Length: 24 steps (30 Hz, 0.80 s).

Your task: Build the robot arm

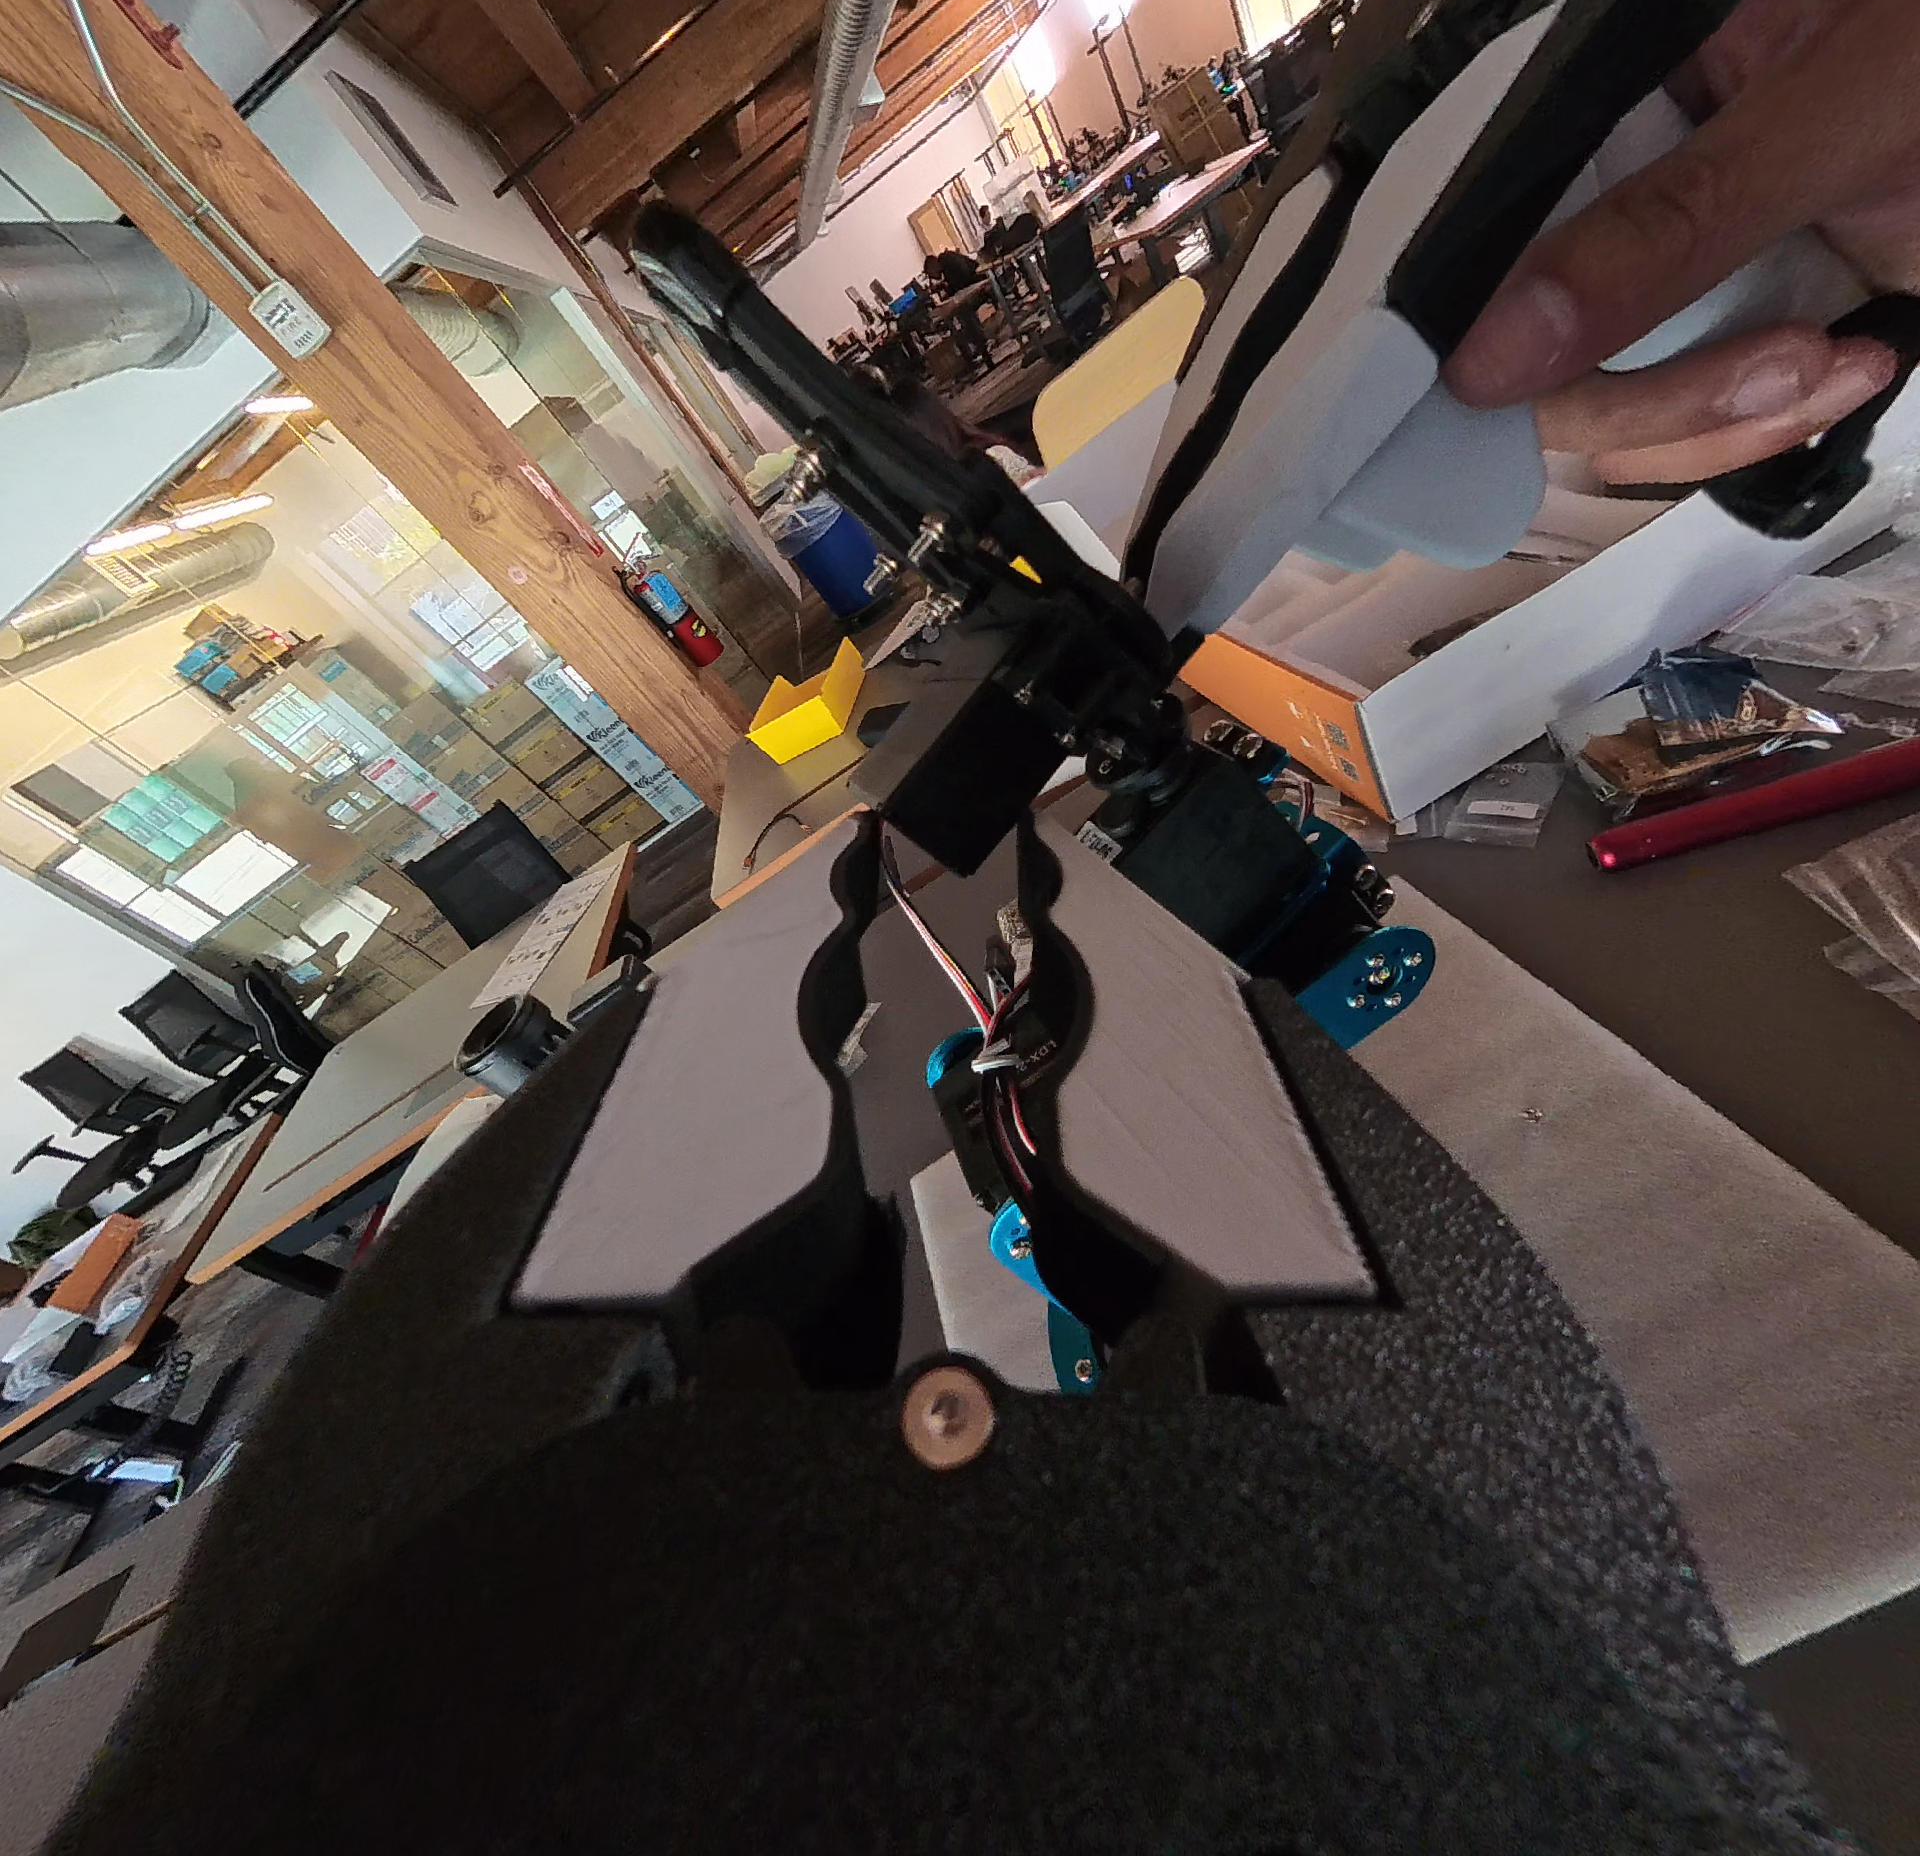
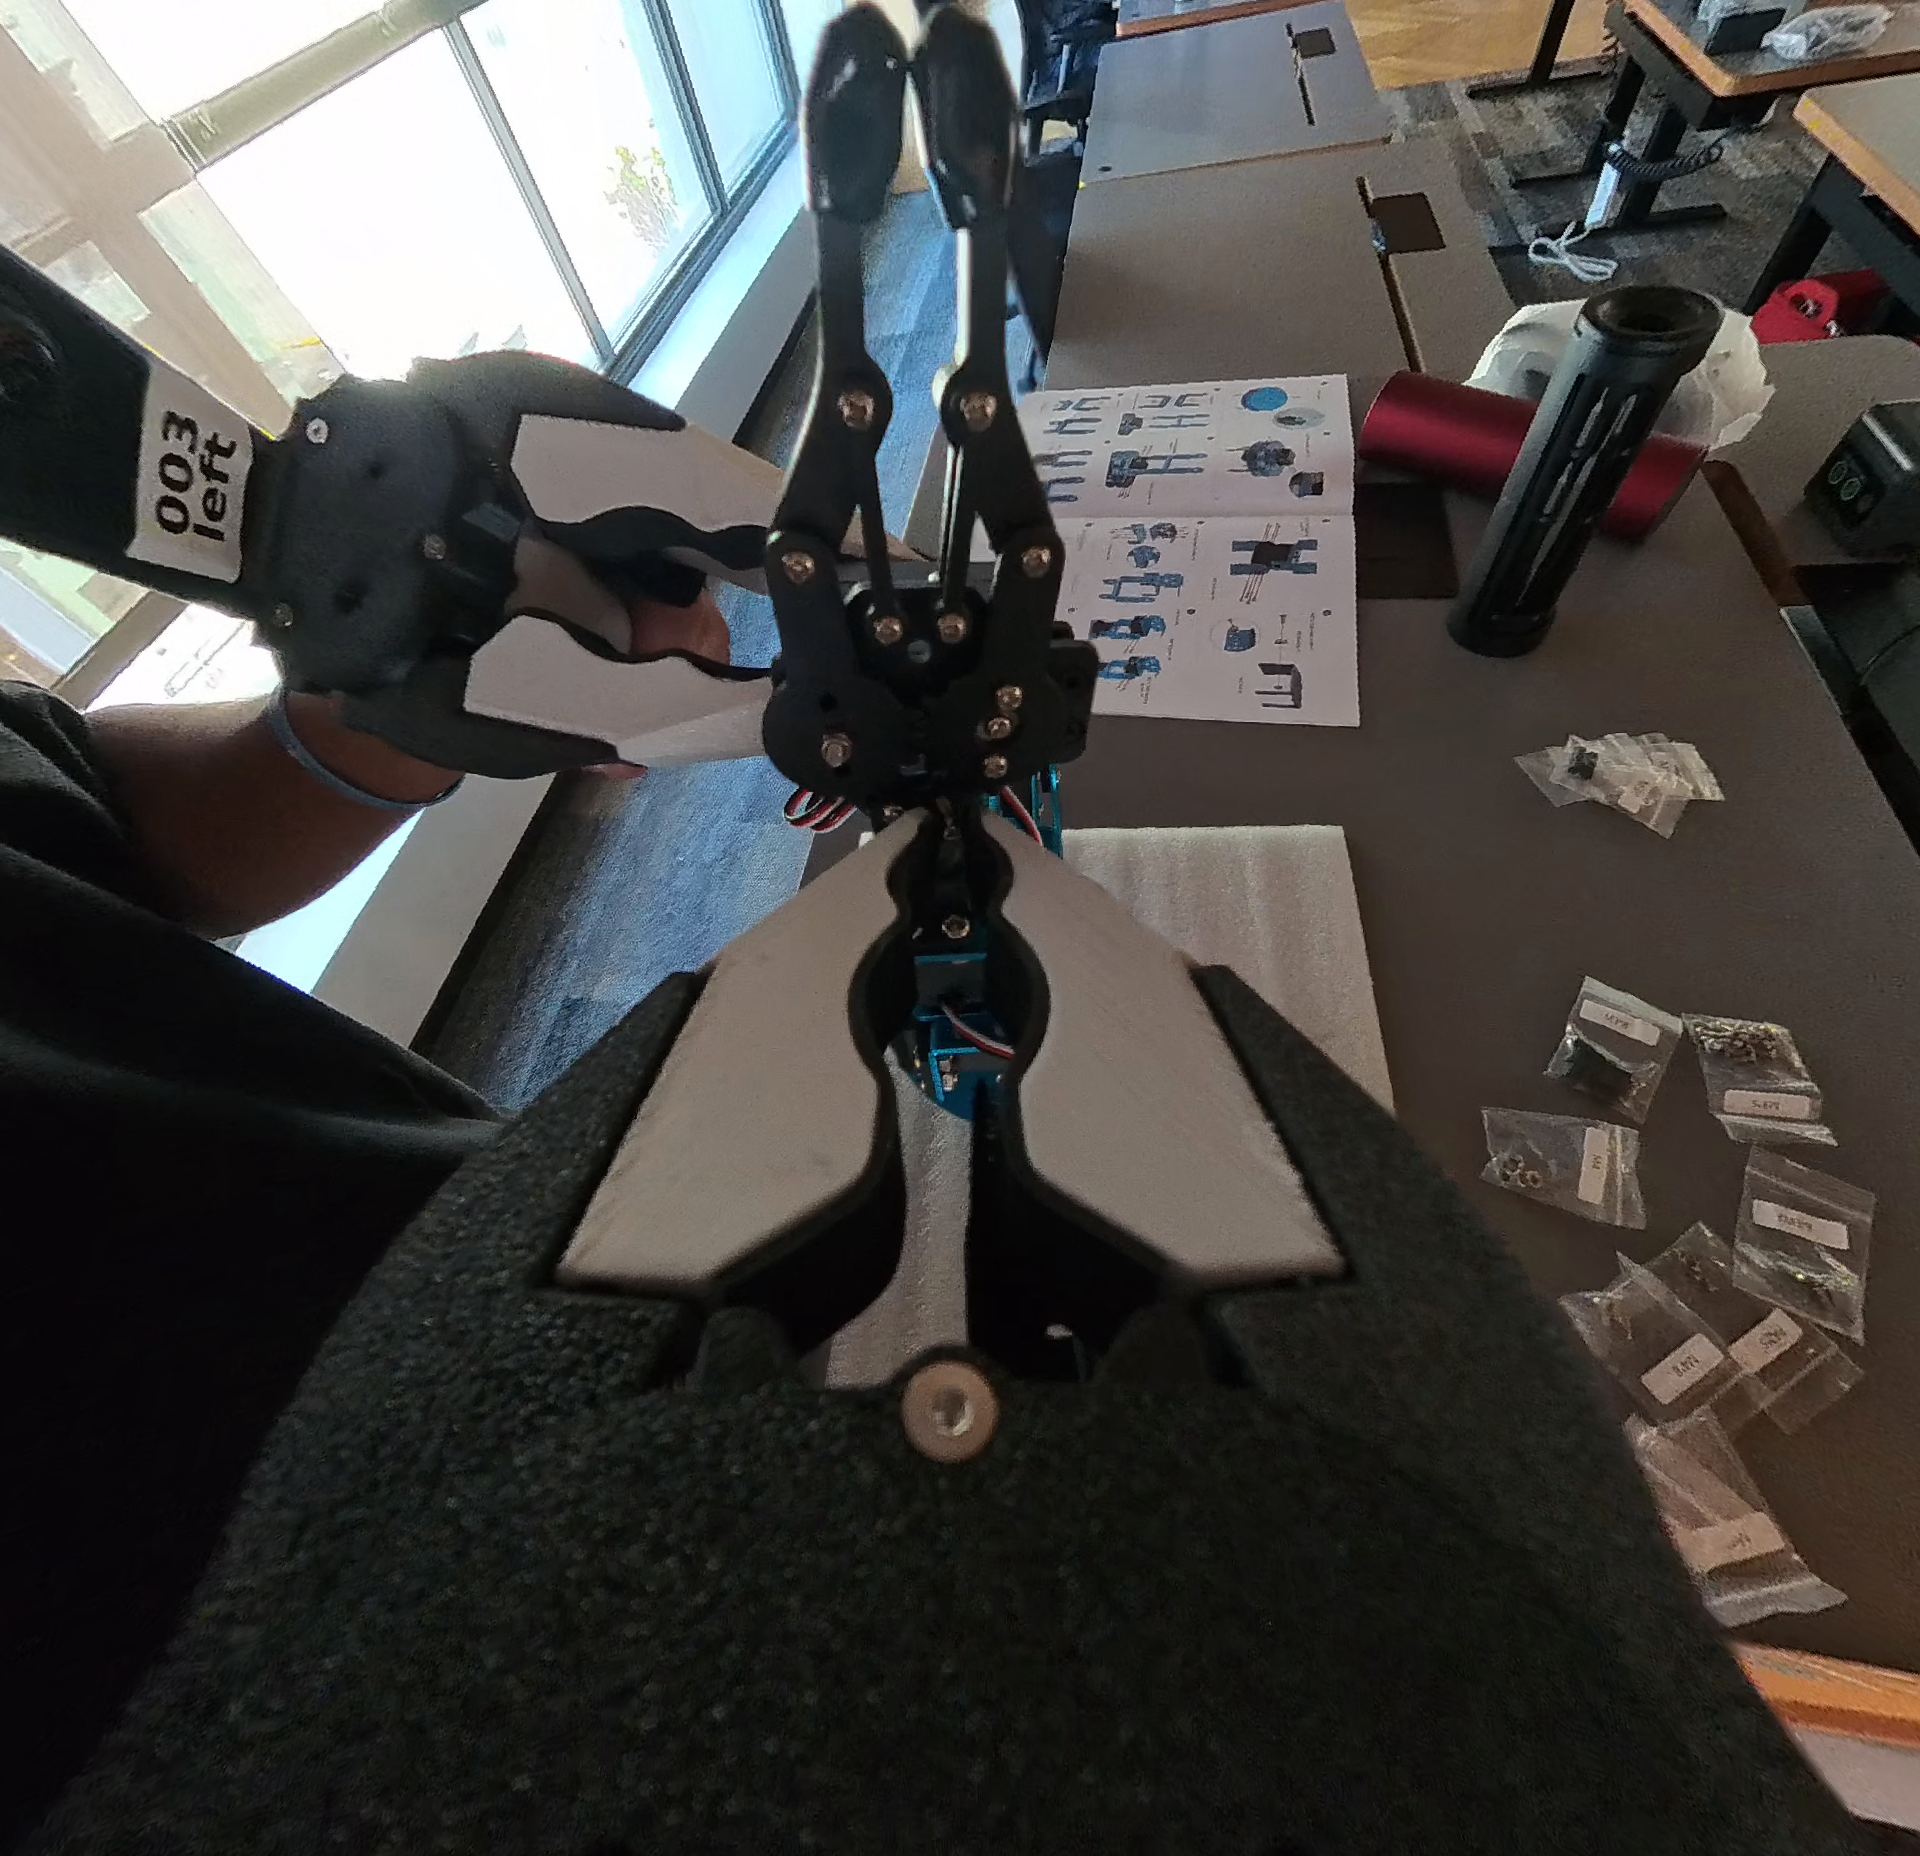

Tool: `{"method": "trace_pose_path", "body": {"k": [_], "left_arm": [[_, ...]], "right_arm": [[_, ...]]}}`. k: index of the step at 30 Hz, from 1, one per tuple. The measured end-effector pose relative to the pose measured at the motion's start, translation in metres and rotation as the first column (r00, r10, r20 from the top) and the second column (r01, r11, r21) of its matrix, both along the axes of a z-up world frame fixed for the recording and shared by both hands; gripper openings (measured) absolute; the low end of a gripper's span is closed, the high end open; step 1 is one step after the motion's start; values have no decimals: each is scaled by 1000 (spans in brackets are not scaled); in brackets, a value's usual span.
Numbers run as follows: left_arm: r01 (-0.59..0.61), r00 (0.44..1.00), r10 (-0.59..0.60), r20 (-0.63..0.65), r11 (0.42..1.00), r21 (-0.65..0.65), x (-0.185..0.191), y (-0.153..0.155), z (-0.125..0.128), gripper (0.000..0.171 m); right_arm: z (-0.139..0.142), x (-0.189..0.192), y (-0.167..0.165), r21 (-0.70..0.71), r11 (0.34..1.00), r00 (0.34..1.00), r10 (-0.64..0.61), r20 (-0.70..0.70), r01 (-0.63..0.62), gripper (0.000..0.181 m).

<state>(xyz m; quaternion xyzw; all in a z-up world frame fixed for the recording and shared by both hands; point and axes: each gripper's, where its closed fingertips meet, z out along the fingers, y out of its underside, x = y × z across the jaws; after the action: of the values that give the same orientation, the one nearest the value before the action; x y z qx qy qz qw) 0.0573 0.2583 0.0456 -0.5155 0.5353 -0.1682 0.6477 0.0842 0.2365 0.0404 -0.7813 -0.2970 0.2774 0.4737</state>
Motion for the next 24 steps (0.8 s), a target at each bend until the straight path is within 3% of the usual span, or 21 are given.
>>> {"method": "trace_pose_path", "body": {"k": [24], "left_arm": [[33, 999, -31, 38, 999, -28, 0, -2, 0, 26]], "right_arm": [[2, -1, 0, 37, 999, 1000, -12, -16, 13, 3]]}}
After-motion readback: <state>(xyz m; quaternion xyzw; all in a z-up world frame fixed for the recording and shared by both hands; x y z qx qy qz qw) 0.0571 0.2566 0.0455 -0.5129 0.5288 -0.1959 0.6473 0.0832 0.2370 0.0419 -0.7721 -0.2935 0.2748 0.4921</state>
